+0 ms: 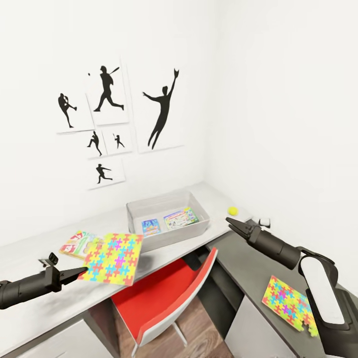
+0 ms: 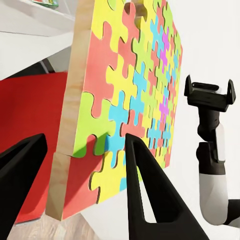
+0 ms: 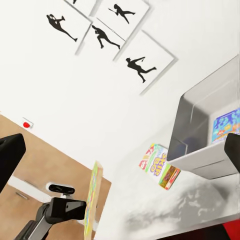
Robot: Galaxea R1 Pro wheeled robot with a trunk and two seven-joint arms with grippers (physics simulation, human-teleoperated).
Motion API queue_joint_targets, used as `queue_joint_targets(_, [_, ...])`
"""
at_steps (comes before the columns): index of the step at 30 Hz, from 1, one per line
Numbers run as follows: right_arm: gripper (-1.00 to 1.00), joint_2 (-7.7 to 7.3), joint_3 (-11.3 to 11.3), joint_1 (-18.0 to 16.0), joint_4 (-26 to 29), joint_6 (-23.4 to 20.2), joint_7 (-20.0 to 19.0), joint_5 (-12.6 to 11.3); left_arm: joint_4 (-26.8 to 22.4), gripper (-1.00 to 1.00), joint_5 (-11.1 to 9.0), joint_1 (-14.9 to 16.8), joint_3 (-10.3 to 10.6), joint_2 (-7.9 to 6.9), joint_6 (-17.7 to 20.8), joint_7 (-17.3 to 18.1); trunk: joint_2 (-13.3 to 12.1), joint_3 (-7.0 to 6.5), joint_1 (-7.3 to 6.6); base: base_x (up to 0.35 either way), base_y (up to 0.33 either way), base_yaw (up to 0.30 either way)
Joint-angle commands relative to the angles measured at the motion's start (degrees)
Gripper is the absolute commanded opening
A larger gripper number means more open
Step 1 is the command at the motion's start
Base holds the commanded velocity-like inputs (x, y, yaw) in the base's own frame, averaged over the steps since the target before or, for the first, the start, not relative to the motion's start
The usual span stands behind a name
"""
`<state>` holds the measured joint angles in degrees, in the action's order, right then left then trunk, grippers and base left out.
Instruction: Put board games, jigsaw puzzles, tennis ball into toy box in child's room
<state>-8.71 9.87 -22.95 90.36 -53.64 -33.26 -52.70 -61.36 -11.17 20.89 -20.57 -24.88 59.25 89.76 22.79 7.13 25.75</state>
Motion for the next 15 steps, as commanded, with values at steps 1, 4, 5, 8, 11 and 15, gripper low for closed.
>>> queue_joint_targets(1, [1.00, 0.01, 0.07, -0.07, -0.01, -0.32, -0.23, 0.09, -0.01, -1.00, 0.01, 0.03, -0.02, -0.03, 0.60, 0.24, 0.13, 0.19, 0.03, 0.012, -0.017, -0.179])
queue_joint_targets(4, [1.00, 0.01, 0.07, -0.07, -0.01, -0.32, -0.22, 0.07, 0.00, -1.00, 0.01, 0.03, -0.06, -0.06, 0.60, 0.24, 0.13, 0.40, 0.03, 0.006, -0.009, -0.182])
queue_joint_targets(5, [1.00, 0.01, 0.07, -0.07, -0.01, -0.32, -0.22, 0.11, 0.01, -1.00, 0.01, 0.03, -0.07, -0.07, 0.60, 0.24, 0.13, 0.47, 0.03, 0.010, 0.002, -0.184])
queue_joint_targets(8, [1.00, 0.01, 0.07, -0.07, -0.01, -0.32, -0.22, 0.16, 0.01, -1.00, -0.04, 0.03, -0.08, -0.08, 0.60, 0.24, 0.13, 0.69, 0.03, 0.054, 0.058, -0.185])
queue_joint_targets(11, [1.00, 0.01, 0.07, -0.07, -0.01, -0.32, -0.22, 0.21, 0.02, -1.00, -0.05, 0.03, -0.08, -0.08, 0.60, 0.24, 0.13, 0.83, 0.03, 0.142, 0.130, -0.121])
queue_joint_targets(15, [1.00, 0.01, 0.06, -0.07, -0.01, -0.26, -0.22, 0.27, 0.02, -1.00, -0.07, 0.03, -0.12, -0.08, 0.60, 0.24, 0.13, 0.88, 0.03, 0.075, 0.053, -0.035])
